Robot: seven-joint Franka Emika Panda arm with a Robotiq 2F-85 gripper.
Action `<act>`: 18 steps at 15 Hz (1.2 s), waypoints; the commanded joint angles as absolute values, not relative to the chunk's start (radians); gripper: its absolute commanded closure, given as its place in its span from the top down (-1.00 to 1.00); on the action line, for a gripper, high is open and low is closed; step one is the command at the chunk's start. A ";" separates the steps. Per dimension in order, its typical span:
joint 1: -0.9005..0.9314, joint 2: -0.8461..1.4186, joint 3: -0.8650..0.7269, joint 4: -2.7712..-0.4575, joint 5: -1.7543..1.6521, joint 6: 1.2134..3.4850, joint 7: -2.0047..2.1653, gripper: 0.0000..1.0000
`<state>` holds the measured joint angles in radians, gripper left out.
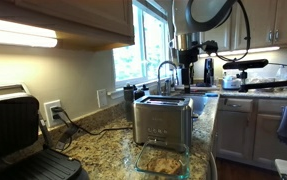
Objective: Put one slice of bread in the bread toaster then push the lever down
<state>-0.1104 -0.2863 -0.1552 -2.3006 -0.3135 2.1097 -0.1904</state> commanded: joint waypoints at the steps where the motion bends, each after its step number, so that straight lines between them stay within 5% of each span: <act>1: -0.123 -0.368 -0.156 -2.369 -0.304 2.094 -0.205 1.00; 6: -0.124 -0.396 -0.158 -2.400 -0.302 2.085 -0.206 1.00; 7: -0.125 -0.397 -0.160 -2.405 -0.301 2.087 -0.208 0.50; 18: -0.132 -0.363 -0.173 -2.395 -0.298 2.094 -0.206 -0.86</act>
<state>-0.1205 -0.3456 -0.1721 -2.3780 -0.3135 2.0973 -0.1904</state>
